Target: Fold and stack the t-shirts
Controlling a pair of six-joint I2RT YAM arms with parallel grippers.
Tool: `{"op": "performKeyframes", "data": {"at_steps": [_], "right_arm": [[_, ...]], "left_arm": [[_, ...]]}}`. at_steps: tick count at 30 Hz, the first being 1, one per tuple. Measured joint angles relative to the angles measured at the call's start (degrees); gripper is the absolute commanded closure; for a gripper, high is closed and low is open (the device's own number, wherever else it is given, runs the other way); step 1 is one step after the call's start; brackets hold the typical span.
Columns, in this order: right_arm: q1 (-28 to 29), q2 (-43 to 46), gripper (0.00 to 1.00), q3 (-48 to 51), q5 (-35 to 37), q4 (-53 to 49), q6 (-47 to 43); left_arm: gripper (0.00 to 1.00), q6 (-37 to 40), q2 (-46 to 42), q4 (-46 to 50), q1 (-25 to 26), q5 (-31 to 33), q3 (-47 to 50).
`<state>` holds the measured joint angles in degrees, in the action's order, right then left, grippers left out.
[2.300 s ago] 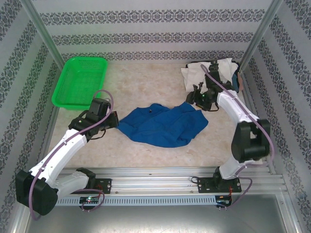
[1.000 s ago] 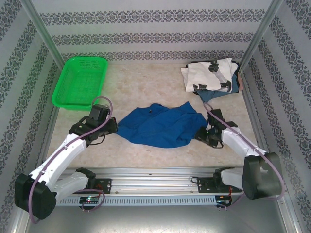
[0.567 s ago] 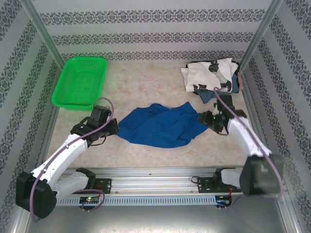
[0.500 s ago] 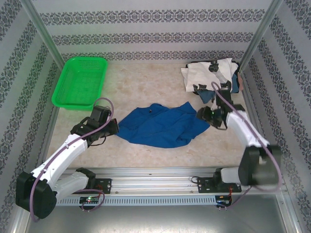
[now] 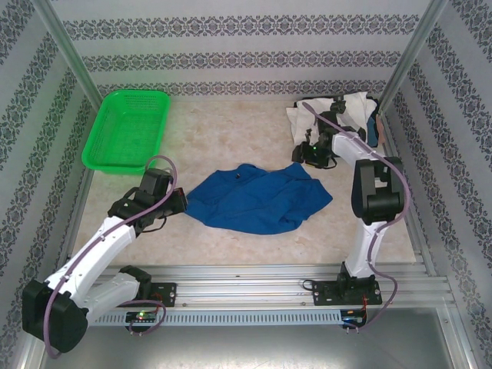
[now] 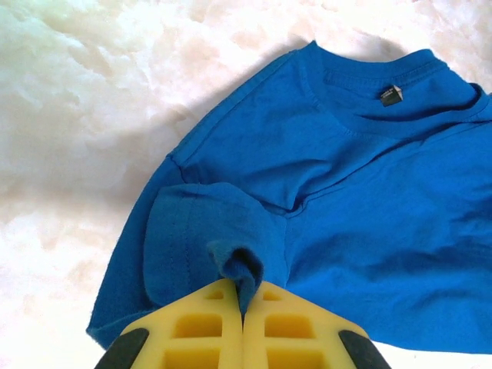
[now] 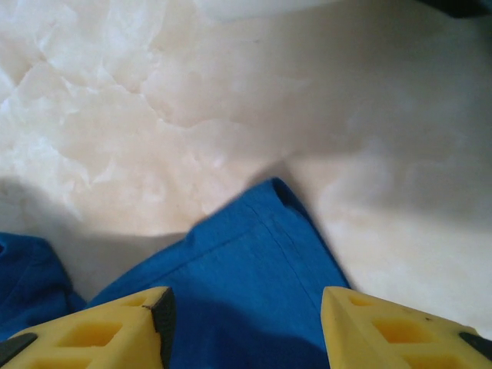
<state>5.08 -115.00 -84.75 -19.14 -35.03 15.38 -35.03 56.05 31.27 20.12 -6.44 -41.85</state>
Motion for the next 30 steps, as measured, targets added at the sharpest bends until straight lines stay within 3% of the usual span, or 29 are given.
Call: {"op": "performKeyframes", "data": {"at_steps": [12,22,27,30], "right_arm": [[1.6,-7.3,0.53,-5.7,6.0,-2.1,-2.2],[3.1,-10.3,0.71,-10.4,8.7,-4.7,-2.6],[4.1,-10.9,0.7,-12.1,8.8,-7.2,-3.6],[4.1,-11.5,0.76,-13.2,9.1,-8.0,-4.0]], "left_arm": [[1.0,0.0,-0.9,0.5,0.0,0.0,0.0],[1.0,0.0,-0.9,0.4,0.0,0.0,0.0],[1.0,0.0,-0.9,0.4,0.0,0.0,0.0],[1.0,0.0,-1.0,0.4,0.0,0.0,0.0]]}}
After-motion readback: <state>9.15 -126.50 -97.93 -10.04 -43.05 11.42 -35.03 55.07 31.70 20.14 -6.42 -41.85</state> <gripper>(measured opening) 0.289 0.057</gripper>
